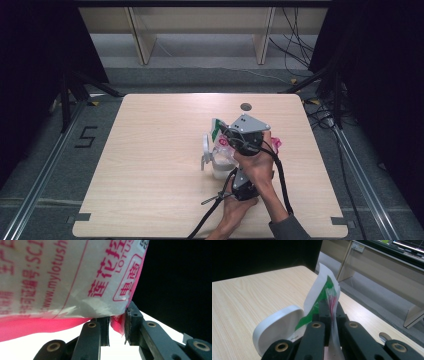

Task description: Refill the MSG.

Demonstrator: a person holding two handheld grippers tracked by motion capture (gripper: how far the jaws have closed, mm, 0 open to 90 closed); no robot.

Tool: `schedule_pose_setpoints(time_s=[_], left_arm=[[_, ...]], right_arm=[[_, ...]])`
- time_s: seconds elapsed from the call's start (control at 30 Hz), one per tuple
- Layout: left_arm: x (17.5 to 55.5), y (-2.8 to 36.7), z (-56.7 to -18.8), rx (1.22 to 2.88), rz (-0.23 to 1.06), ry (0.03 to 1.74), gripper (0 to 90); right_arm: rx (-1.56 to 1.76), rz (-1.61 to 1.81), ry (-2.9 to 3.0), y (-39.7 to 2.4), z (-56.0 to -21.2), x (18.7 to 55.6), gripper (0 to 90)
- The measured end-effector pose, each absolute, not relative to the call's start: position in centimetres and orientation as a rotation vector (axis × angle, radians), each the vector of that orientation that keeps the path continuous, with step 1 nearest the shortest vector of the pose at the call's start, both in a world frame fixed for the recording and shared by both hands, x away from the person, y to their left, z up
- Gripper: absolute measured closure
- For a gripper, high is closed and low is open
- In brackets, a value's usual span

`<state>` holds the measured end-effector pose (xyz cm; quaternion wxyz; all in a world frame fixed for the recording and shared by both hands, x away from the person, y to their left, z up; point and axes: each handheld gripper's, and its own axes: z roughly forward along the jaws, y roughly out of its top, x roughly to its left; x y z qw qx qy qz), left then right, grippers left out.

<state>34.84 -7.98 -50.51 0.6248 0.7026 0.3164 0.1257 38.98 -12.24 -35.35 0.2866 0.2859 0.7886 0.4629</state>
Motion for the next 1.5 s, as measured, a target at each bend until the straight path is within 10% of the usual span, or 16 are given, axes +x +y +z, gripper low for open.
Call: schedule_pose_setpoints(time_s=[1.5], left_arm=[[34.9, -8.01, -50.62, 1.586, 0.271, 0.715, 76.2]], right_arm=[[0.735, 1.227, 2.114, -12.14, -35.42, 39.07, 90.0]])
